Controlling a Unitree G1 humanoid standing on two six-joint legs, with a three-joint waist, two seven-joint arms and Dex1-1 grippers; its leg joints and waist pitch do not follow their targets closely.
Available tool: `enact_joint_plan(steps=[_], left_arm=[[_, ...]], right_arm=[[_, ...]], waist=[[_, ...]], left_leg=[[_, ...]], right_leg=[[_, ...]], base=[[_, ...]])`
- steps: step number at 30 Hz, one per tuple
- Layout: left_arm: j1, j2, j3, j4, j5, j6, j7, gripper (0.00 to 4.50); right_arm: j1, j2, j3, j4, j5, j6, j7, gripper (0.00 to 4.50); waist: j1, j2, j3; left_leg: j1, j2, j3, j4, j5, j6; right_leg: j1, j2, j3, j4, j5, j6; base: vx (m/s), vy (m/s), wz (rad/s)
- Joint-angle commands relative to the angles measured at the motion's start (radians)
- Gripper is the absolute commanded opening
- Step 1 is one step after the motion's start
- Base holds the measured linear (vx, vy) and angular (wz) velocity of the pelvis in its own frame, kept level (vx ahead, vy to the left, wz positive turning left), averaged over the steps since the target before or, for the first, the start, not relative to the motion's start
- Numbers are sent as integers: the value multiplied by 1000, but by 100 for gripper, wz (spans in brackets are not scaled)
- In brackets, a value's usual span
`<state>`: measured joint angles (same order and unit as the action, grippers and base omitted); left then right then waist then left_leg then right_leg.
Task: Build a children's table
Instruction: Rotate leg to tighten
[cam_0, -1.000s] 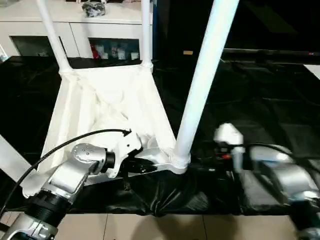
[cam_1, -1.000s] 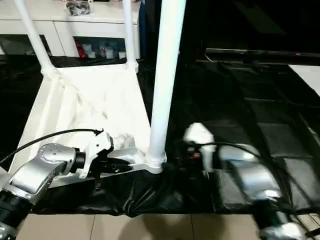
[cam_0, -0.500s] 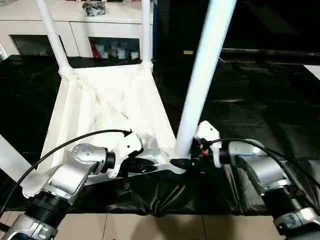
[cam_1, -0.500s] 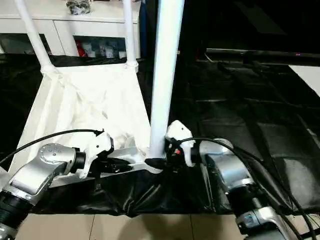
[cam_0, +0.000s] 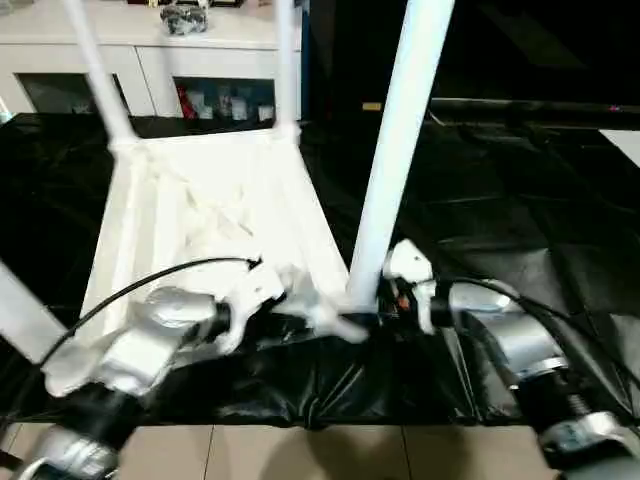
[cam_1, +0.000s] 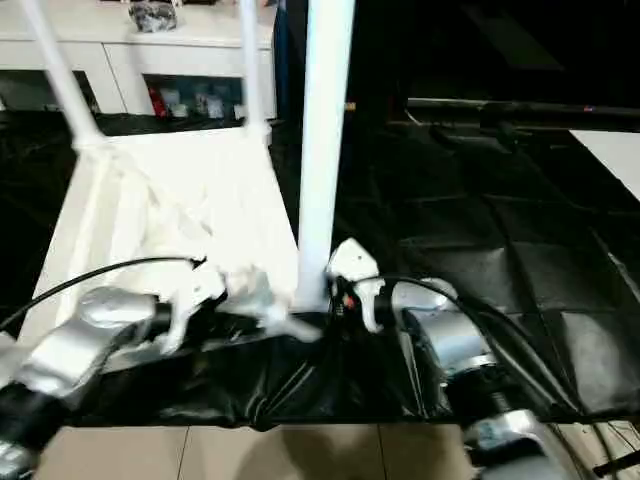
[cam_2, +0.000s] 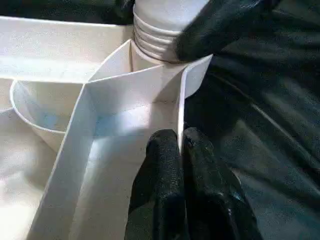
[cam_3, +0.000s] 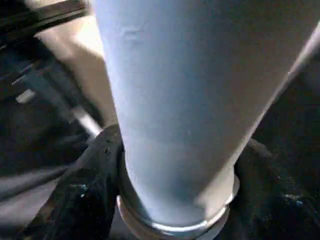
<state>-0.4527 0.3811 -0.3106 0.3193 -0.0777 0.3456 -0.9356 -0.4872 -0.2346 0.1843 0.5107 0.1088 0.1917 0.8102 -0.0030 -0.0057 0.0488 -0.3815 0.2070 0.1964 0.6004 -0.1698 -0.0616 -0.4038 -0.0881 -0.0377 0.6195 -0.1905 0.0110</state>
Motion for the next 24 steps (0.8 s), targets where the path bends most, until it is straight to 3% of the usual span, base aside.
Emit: enact_joint_plan(steps=[1, 2, 3, 4, 5, 6, 8, 10, 11, 14, 17, 19, 20, 22, 24], left_arm=[[-31, -44, 16, 74, 26, 17, 123, 0], [-41, -56, 17, 85, 31, 15, 142, 0], [-48, -64, 18, 93, 35, 14, 156, 0], [-123, -156, 25, 191, 67, -2, 300, 0], [-142, -181, 29, 217, 71, -7, 334, 0], [-153, -195, 32, 231, 72, -11, 353, 0], [-164, -215, 32, 248, 76, -22, 365, 0], [-171, -229, 23, 260, 88, -53, 361, 0], [-170, -232, 17, 258, 93, -65, 351, 0], [-156, -214, 22, 245, 87, -94, 308, 0], [-124, -171, 32, 204, 64, -116, 236, 0], [-118, -159, 32, 195, 58, -127, 215, 0], [-98, -131, 31, 169, 34, -144, 148, 0], [-86, -111, 28, 153, 25, -153, 106, 0], [-75, -95, 25, 142, 18, -167, 66, 0]], right_arm=[[-16, 46, -5, 65, -37, 16, -134, 274], [-20, 58, -11, 77, -38, 16, -159, 274], [-23, 67, -14, 86, -39, 16, -177, 273], [-74, 158, -42, 193, -58, 3, -375, 273], [-91, 184, -47, 219, -61, -8, -425, 273], [-101, 200, -49, 234, -63, -16, -452, 273], [-120, 224, -53, 256, -64, -29, -481, 273], [-144, 249, -43, 268, -66, -68, -454, 273], [-151, 254, -33, 267, -73, -92, -434, 273], [-159, 241, -56, 261, -54, -101, -375, 342], [-144, 174, -56, 216, -30, -91, -262, 364], [-138, 153, -47, 201, -28, -86, -232, 378], [-124, 100, -22, 175, -37, -84, -167, 392], [-112, 60, -8, 159, -41, -82, -113, 392], [-102, 24, 3, 148, -44, -88, -62, 392]], waist=[[1, -10, -50], [-1, -15, -53], [-2, -13, -52], [-3, -8, -50], [-6, -9, -49], [-6, -9, -51], [-6, -8, -56], [-5, -9, -58], [-2, -9, -59], [3, -12, -59], [6, -17, -59], [8, -11, -61], [9, -5, -61], [12, -10, -64], [15, -8, -64]], left_leg=[[25, 13, -18, -77, -390, -33], [21, 12, -22, -78, -388, -37], [19, 13, -22, -80, -384, -35], [25, 12, -19, -79, -394, -37], [34, 8, -24, -77, -428, -50], [32, 8, -24, -77, -431, -51], [22, 10, -25, -83, -418, -37], [24, 10, -22, -81, -414, -22], [19, 12, -20, -82, -394, -14], [15, 11, -15, -80, -361, 6], [11, 13, -15, -79, -341, 17], [11, 14, -13, -78, -322, 22], [11, 15, -13, -78, -307, 22], [8, 16, -10, -76, -275, 30], [11, 17, -7, -74, -257, 40]], right_leg=[[13, -40, 26, -107, -510, -139], [20, -41, 22, -106, -522, -127], [20, -42, 22, -108, -519, -125], [9, -40, 23, -112, -522, -123], [7, -40, 16, -117, -560, -119], [10, -42, 15, -119, -564, -115], [17, -42, 16, -116, -499, -113], [14, -40, 19, -114, -451, -129], [19, -41, 21, -110, -414, -139], [23, -42, 23, -106, -379, -155], [29, -44, 23, -102, -380, -157], [29, -43, 24, -100, -356, -162], [30, -42, 24, -98, -332, -173], [35, -39, 24, -91, -270, -185], [33, -40, 25, -89, -241, -203]], base=[[0, 0, 0], [0, 0, 0], [0, 0, 0], [0, 0, 0], [0, 0, 0], [0, 0, 0], [0, 0, 0], [0, 0, 0], [0, 0, 0], [0, 0, 0], [0, 0, 0], [0, 0, 0], [0, 0, 0], [0, 0, 0], [0, 0, 0]])
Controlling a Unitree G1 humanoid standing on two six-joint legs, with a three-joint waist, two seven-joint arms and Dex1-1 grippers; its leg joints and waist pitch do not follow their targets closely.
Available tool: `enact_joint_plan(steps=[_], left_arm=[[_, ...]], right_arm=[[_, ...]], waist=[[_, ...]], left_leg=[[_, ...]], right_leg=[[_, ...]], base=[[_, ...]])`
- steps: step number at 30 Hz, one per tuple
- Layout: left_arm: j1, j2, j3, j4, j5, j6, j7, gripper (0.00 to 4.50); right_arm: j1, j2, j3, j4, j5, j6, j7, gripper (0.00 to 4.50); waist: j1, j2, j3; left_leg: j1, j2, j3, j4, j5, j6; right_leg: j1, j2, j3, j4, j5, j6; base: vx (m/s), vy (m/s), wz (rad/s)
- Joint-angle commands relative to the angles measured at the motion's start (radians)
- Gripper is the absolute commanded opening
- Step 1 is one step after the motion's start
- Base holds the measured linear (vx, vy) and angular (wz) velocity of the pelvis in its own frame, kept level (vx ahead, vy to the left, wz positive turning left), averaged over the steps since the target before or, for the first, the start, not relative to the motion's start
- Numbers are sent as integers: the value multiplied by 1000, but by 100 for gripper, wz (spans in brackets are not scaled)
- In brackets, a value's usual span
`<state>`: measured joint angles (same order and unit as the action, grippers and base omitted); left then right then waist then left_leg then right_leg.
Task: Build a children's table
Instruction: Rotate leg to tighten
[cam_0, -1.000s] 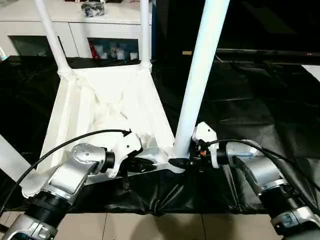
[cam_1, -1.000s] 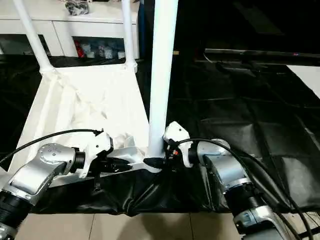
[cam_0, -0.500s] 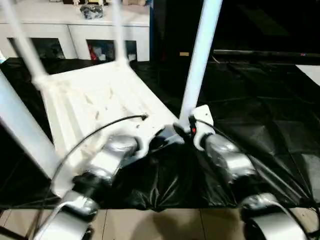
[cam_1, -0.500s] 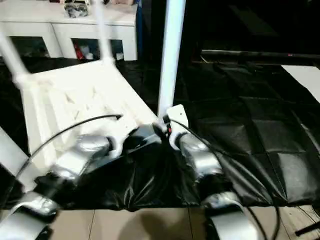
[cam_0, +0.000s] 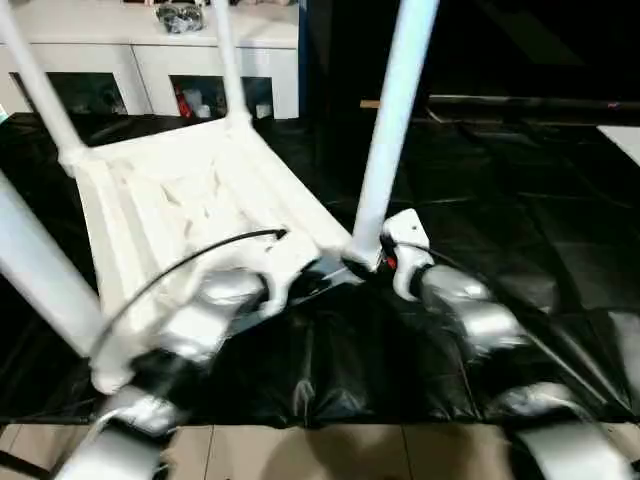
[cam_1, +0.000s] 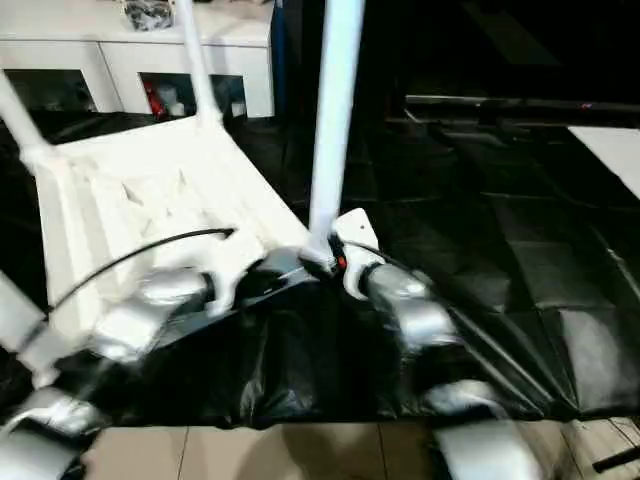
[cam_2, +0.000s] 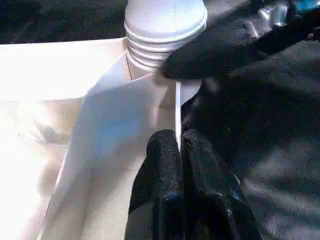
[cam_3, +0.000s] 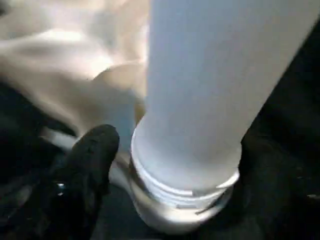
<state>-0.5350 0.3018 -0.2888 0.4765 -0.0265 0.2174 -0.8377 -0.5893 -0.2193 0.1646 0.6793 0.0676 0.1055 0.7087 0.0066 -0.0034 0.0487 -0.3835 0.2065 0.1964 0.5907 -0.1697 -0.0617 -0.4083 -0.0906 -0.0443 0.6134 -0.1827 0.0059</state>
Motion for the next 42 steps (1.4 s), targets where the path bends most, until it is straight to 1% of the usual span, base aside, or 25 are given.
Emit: enact_joint_plan(steps=[1, 2, 3, 4, 5, 7, 8, 9, 10, 12, 14, 17, 22, 25, 26, 28, 30, 31, 32, 35, 37, 42], left_arm=[[19, 9, -6, -28, -36, -48, -76, 0], [26, 25, -11, -36, -39, -48, -104, 0], [26, 25, -11, -36, -39, -48, -104, 0], [31, 38, -16, -41, -41, -51, -128, 0], [37, 54, -20, -49, -48, -59, -170, 0], [40, 61, -22, -55, -55, -60, -191, 0], [50, 78, -25, -77, -73, -55, -243, 0], [52, 85, -27, -81, -76, -54, -260, 0], [52, 85, -27, -81, -76, -54, -260, 0], [54, 97, -28, -90, -78, -58, -288, 0], [56, 109, -30, -97, -79, -56, -313, 0], [62, 123, -30, -105, -76, -57, -336, 0], [72, 126, -31, -112, -78, -56, -347, 0], [76, 124, -32, -118, -77, -53, -342, 0], [78, 122, -32, -121, -78, -50, -341, 0], [80, 120, -32, -124, -78, -48, -340, 0], [82, 118, -33, -124, -76, -49, -339, 0], [83, 118, -34, -125, -75, -48, -340, 0], [83, 118, -34, -126, -75, -47, -340, 0], [82, 118, -35, -125, -73, -47, -341, 0], [81, 118, -35, -124, -71, -47, -340, 0], [81, 120, -34, -120, -66, -49, -339, 0]], right_arm=[[14, -36, 29, -39, 2, -6, 113, 392], [22, -63, 29, -51, 5, -9, 161, 392], [22, -63, 29, -51, 5, -9, 161, 392], [26, -84, 28, -60, 8, -8, 206, 392], [32, -115, 35, -75, 16, -11, 272, 392], [33, -129, 40, -80, 18, -17, 298, 392], [35, -158, 54, -97, 32, -11, 352, 392], [33, -166, 56, -101, 37, -7, 369, 376], [33, -166, 56, -101, 37, -7, 369, 376], [25, -172, 55, -99, 41, -6, 389, 348], [14, -170, 48, -92, 38, -12, 398, 341], [3, -163, 43, -84, 32, -23, 404, 319], [9, -151, 57, -100, 35, -30, 426, 319], [14, -144, 64, -110, 35, -29, 432, 319], [10, -135, 58, -107, 38, -24, 425, 336], [3, -122, 44, -101, 51, -4, 422, 336], [0, -119, 41, -101, 52, -3, 420, 365], [-4, -116, 43, -99, 36, -25, 399, 370], [-6, -115, 43, -97, 32, -30, 394, 370], [-11, -116, 49, -92, 24, -45, 397, 370], [-14, -118, 56, -86, 28, -39, 419, 370], [-16, -128, 80, -66, -7, -60, 426, 370]], waist=[[6, -7, -66], [10, -7, -68], [11, -6, -67], [12, -6, -66], [17, -7, -67], [23, -5, -66], [25, -5, -66], [28, -6, -64], [29, -6, -64], [28, -6, -63], [28, -4, -63], [28, -5, -64], [28, -8, -66], [28, -8, -66], [28, -8, -66], [27, -8, -65], [27, -8, -65], [28, -7, -65], [29, -7, -65], [31, -7, -65], [30, -8, -65], [30, -8, -65]], left_leg=[[13, 18, -8, -64, -247, 41], [15, 21, -7, -62, -228, 47], [15, 20, -6, -62, -224, 51], [13, 20, -6, -62, -216, 54], [14, 20, -6, -62, -214, 62], [18, 22, -4, -63, -221, 59], [20, 22, -4, -63, -226, 57], [19, 23, -3, -64, -233, 55], [19, 23, -3, -65, -236, 50], [20, 23, -4, -66, -248, 44], [20, 23, -4, -66, -253, 36], [20, 23, -5, -66, -244, 34], [18, 23, -4, -63, -211, 46], [19, 23, -3, -63, -207, 51], [19, 23, -3, -62, -206, 50], [20, 23, -3, -63, -218, 48], [21, 24, -3, -64, -222, 46], [22, 25, -4, -65, -222, 41], [25, 25, -3, -64, -226, 40], [22, 23, -3, -65, -221, 34], [21, 22, -3, -64, -215, 38], [20, 22, -3, -63, -208, 41]], right_leg=[[40, -36, 31, -79, -228, -210], [42, -36, 31, -75, -190, -223], [41, -34, 31, -73, -173, -229], [42, -34, 31, -71, -161, -234], [45, -34, 30, -69, -147, -242], [43, -34, 30, -70, -155, -245], [43, -34, 30, -70, -159, -246], [43, -35, 31, -71, -170, -246], [43, -35, 31, -71, -179, -245], [41, -35, 31, -72, -197, -241], [41, -35, 31, -73, -206, -238], [42, -37, 31, -71, -196, -239], [44, -36, 31, -65, -146, -251], [44, -36, 31, -65, -144, -255], [44, -36, 31, -64, -146, -255], [43, -35, 31, -66, -164, -252], [43, -36, 32, -67, -173, -251], [40, -36, 32, -67, -178, -249], [39, -36, 32, -67, -178, -249], [42, -36, 32, -66, -173, -243], [43, -36, 33, -65, -162, -244], [43, -36, 32, -64, -159, -246]], base=[[0, 0, 0], [0, 0, 0], [0, 0, 0], [0, 0, 0], [0, 0, 0], [0, 0, 0], [0, 0, 0], [0, 0, 0], [0, 0, 0], [0, 0, 0], [0, 0, 0], [0, 0, 0], [0, 0, 0], [0, 0, 0], [0, 0, 0], [0, 0, 0], [0, 0, 0], [0, 0, 0], [0, 0, 0], [0, 0, 0], [0, 0, 0], [0, 0, 0]])
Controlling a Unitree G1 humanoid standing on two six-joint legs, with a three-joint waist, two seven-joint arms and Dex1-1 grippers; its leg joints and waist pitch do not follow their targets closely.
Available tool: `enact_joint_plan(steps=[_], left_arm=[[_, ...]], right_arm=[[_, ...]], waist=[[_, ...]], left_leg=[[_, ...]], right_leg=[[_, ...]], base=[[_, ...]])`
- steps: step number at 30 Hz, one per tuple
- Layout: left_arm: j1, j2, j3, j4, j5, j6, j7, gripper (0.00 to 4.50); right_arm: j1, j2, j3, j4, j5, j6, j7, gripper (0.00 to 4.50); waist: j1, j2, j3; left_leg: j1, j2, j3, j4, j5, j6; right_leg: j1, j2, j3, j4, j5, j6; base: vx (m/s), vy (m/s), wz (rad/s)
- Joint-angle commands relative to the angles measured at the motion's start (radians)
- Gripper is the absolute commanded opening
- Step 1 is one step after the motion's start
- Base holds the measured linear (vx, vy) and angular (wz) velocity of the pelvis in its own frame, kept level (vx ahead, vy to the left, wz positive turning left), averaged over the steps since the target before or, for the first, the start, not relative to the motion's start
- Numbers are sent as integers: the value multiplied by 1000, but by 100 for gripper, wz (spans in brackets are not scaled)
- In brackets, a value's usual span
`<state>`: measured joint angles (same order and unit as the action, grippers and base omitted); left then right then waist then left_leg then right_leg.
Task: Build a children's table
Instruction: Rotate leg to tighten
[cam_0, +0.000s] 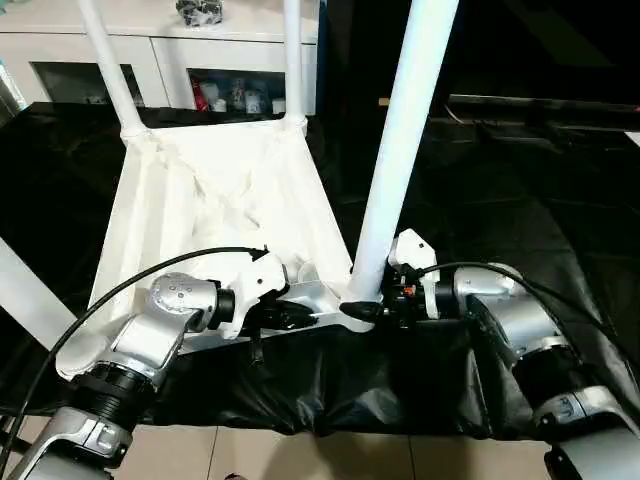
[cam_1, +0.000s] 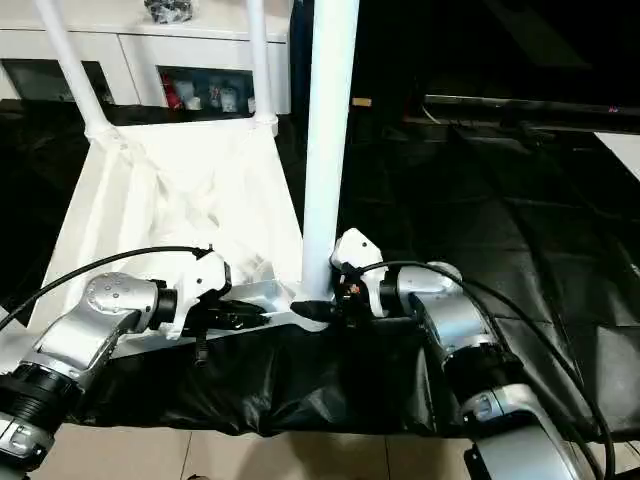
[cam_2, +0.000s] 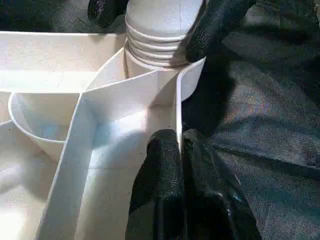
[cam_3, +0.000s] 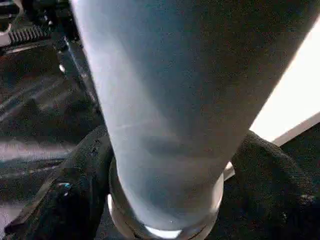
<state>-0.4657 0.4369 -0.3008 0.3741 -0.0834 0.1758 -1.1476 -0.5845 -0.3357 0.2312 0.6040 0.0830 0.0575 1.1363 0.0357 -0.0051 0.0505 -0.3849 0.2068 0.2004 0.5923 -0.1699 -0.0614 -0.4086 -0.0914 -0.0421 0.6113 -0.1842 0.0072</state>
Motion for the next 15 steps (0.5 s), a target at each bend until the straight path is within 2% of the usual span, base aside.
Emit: enact_joint_plan(steps=[1, 4, 11, 15], left_arm=[[12, -14, -22, -17, -8, -8, -30, 0], [13, -10, -23, -17, -5, -8, -30, 0], [13, -8, -21, -16, -4, -8, -30, 0], [13, -5, -21, -15, -4, -7, -31, 0]], right_arm=[[-20, -13, 17, 10, -27, -16, -1, 370], [-18, -18, 30, 17, -48, -40, -11, 370], [-29, -4, 16, 33, -38, -33, -13, 370], [-35, 3, 13, 42, -30, -21, -7, 333]], waist=[[0, -8, -67], [0, -10, -68], [-1, -9, -68], [0, -10, -68]], left_leg=[[21, 22, -7, -65, -209, 41], [22, 21, -6, -63, -205, 44], [21, 21, -6, -62, -197, 52], [21, 22, -7, -62, -203, 50]], right_leg=[[44, -35, 29, -62, -159, -246], [44, -35, 30, -62, -160, -247], [44, -35, 29, -60, -150, -253], [45, -34, 29, -60, -159, -250]], base=[[0, 0, 0], [0, 0, 0], [0, 0, 0], [0, 0, 0]])
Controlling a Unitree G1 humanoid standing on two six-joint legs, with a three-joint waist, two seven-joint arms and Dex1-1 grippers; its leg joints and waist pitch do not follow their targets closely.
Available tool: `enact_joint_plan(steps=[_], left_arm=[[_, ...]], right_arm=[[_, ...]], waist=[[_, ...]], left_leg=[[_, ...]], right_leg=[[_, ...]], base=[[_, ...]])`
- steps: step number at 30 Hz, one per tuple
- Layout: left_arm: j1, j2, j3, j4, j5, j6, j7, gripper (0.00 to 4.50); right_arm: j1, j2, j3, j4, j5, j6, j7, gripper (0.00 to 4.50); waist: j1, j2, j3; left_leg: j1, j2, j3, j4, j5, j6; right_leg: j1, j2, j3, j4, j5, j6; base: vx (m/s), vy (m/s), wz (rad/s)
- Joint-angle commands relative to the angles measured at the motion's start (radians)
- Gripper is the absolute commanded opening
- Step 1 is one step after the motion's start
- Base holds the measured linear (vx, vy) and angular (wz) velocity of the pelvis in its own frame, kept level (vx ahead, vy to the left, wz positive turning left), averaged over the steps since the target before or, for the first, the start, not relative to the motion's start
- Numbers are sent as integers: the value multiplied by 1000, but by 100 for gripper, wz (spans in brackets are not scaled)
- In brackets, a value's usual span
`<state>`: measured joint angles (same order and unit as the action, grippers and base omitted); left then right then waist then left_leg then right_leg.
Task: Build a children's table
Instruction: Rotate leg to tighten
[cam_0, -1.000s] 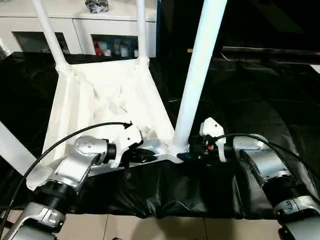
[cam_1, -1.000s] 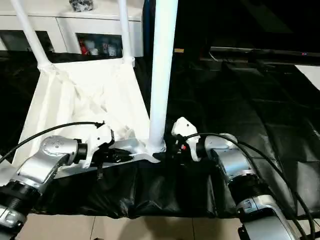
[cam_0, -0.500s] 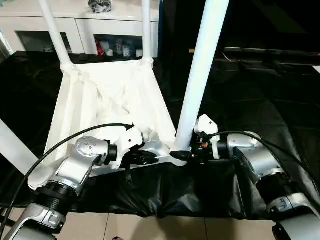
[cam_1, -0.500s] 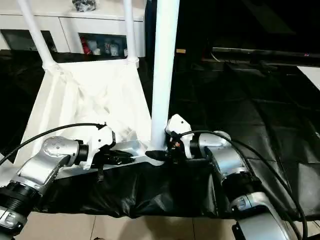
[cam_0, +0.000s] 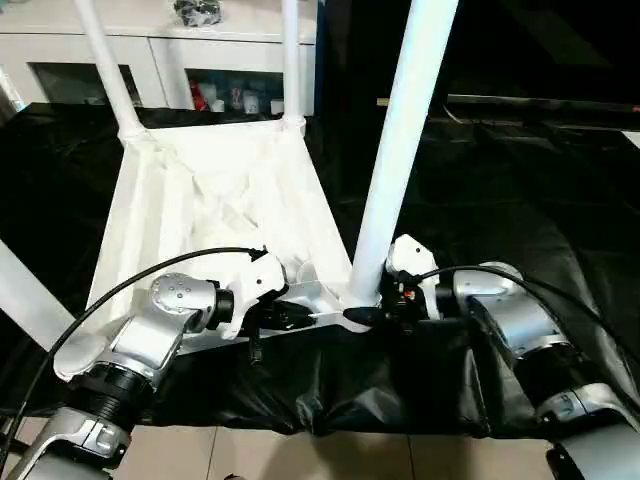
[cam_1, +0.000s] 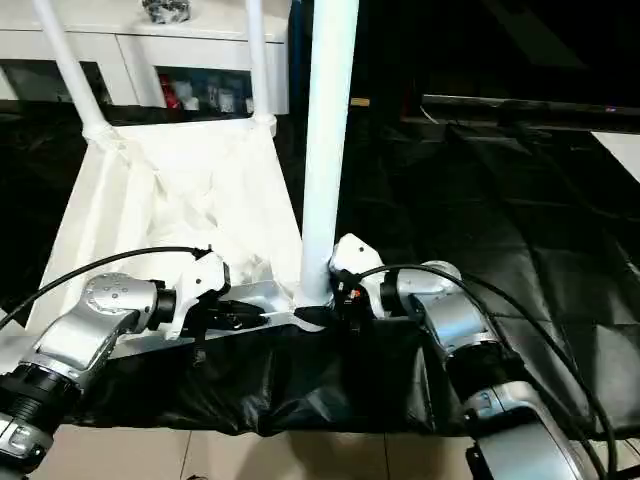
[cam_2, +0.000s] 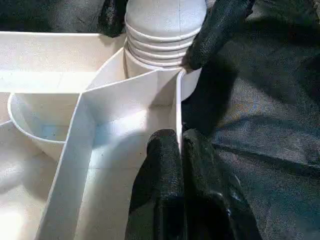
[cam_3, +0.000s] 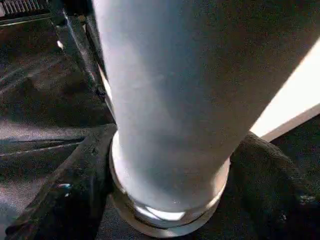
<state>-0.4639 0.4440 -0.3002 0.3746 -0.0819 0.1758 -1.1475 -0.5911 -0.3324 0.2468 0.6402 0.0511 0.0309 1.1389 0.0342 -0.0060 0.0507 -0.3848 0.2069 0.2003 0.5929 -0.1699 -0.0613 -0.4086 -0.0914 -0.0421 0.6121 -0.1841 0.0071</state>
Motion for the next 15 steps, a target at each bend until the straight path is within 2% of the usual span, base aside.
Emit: enact_joint_plan(steps=[1, 3, 8, 15], left_arm=[[11, -12, -22, -16, -6, -7, -32, 0], [11, -10, -20, -16, -7, -7, -32, 0], [16, -9, -18, -15, -6, -7, -28, 0], [16, -31, -3, -4, 5, 21, 39, 0]], right_arm=[[-29, 1, -3, 6, 2, 6, -10, 333], [-27, 7, -7, 7, 4, 7, -12, 303], [-21, 29, -22, 12, 21, 8, -25, 278], [2, 75, -35, 13, 32, 0, -66, 274]], waist=[[1, -9, -68], [1, -9, -68], [-1, -8, -68], [-4, -10, -65]], left_leg=[[20, 22, -7, -63, -201, 50], [21, 22, -7, -63, -199, 50], [21, 21, -7, -63, -209, 45], [22, 22, -8, -66, -235, 32]], right_leg=[[45, -35, 29, -60, -155, -250], [45, -35, 29, -60, -155, -250], [44, -35, 29, -61, -162, -252], [41, -36, 31, -65, -206, -240]], base=[[0, 0, 0], [0, 0, 0], [0, 0, 0], [0, 0, 0]])
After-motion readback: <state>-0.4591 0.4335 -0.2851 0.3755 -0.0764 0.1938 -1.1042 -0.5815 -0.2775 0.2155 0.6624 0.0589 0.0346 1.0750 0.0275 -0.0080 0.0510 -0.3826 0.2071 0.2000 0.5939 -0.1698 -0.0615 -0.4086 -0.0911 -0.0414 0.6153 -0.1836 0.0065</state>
